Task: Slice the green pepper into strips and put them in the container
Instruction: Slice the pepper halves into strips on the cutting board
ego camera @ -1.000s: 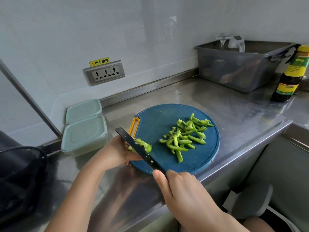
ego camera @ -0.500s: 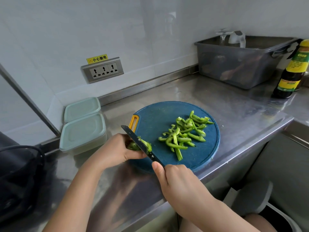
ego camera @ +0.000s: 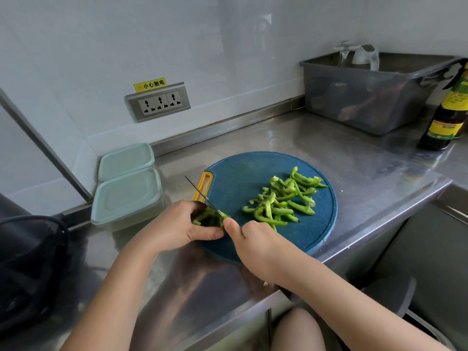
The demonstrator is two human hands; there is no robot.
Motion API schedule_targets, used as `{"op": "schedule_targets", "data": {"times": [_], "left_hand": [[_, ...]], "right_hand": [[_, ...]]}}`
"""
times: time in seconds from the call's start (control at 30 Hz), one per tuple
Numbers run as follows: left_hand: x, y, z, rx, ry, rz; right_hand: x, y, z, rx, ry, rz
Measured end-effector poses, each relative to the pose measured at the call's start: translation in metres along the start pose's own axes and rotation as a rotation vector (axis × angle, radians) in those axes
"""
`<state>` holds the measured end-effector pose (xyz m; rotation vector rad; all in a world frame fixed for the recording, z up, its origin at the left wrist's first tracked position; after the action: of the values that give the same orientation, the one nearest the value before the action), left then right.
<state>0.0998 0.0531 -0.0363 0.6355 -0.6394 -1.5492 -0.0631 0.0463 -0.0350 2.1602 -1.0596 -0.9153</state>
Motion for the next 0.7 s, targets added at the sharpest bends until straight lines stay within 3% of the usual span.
{"op": "schedule_targets", "data": {"times": [0.1, 0.27, 0.47, 0.63, 0.7], "left_hand": [[0.001, -0.001, -0.005, -0.008, 0.019, 0.021], [-0.002, 0.001, -0.007, -0.017, -0.005, -0.017], [-0.002, -0.002, -0.009, -0.060, -0.022, -0.005], [0.001, -0.005, -0.008, -0.057, 0.014, 0.041], [0.002, -0.006, -0.007, -0.006, 0.015, 0.071]], "right_hand": [[0.004, 0.005, -0.007, 0.027, -0.126, -0.089], [0.015, 0.006, -0.016, 0.058, -0.073, -0.056], [0.022, 0.014, 0.011, 0.306, -0.365, -0.105], [0.000, 0.036, 0.037, 0.652, -0.291, -0.257], [-0.010, 0.034, 0.039, 0.607, -0.196, -0.159]]}}
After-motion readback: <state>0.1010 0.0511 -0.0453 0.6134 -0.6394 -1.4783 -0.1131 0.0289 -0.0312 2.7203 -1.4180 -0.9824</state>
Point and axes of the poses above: each hand's wrist, its own x-axis towards the middle knuckle, its own y-axis out of the back of the hand, z = x × y, the point moved 4 cm from there along x, towards the middle knuckle, and after that the axes turned 11 degrees about -y, right-handed, at the moved point
